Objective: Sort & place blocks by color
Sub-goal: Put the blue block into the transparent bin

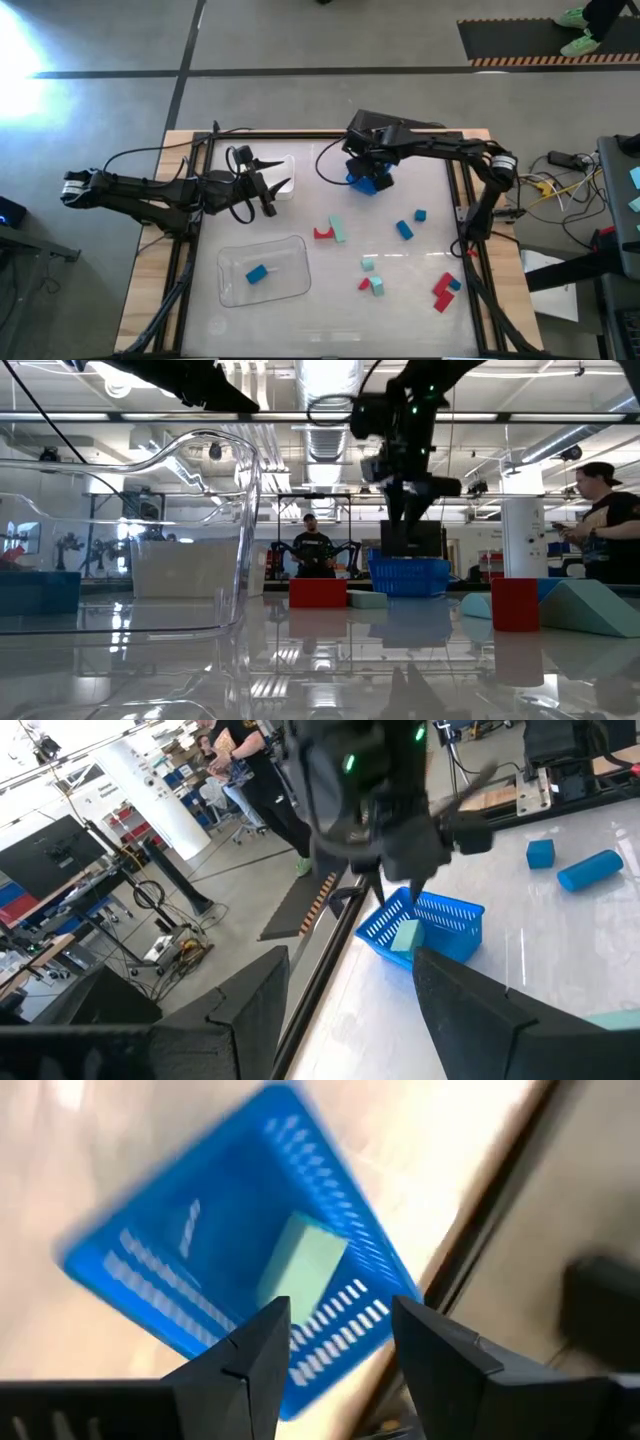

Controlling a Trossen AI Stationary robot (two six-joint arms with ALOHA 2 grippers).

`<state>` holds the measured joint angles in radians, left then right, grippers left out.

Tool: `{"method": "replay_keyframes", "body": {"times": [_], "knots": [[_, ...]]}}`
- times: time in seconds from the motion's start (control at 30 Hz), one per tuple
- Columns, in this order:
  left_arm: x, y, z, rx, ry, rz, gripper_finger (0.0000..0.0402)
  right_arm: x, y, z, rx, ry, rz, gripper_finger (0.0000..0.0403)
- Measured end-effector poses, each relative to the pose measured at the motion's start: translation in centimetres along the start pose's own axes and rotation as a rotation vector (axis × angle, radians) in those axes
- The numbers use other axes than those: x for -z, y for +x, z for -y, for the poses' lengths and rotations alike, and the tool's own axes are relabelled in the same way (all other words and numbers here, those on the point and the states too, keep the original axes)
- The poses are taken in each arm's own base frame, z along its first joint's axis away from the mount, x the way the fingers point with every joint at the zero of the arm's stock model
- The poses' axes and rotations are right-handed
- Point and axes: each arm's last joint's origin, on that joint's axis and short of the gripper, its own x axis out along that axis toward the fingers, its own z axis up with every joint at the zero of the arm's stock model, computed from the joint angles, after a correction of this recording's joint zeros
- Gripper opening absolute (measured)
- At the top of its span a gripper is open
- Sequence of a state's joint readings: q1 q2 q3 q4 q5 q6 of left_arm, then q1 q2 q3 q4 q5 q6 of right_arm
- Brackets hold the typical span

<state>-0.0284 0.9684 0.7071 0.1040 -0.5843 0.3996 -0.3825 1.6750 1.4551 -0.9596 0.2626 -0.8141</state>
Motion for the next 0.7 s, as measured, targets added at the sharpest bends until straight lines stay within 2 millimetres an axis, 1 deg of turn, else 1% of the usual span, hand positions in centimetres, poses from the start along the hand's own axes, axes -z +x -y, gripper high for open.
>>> {"method": "replay_keyframes", "body": {"times": [0.17, 0.27, 0.37, 0.43, 0.57, 0.7], "knots": [[0.0, 0.0, 0.0, 0.0, 0.0, 0.0, 0.0199, -0.8, -3.1, -1.3, 0.021, 0.474, 0.097, 0.0151], [0.0, 0.0, 0.0, 0.0, -0.001, 0.0, 0.0199, -1.3, -4.4, -2.2, -0.04, 0.712, 0.161, 0.0142], [0.0, 0.0, 0.0, 0.0, -0.001, 0.0, 0.0199, -2.2, -5.3, -3.4, -0.145, 0.903, 0.204, 0.0133], [0.0, 0.0, 0.0, 0.0, -0.001, 0.0, 0.0199, -3.0, -5.7, -4.4, -0.193, 0.978, 0.209, 0.0128], [0.0, 0.0, 0.0, 0.0, -0.002, 0.0, 0.0199, -4.6, -6.1, -6.8, -0.232, 0.991, 0.197, 0.0123], [0.0, 0.0, 0.0, 0.0, -0.002, 0.0, 0.0199, -5.6, -6.3, -8.5, -0.266, 1.024, 0.167, 0.0133]]}}
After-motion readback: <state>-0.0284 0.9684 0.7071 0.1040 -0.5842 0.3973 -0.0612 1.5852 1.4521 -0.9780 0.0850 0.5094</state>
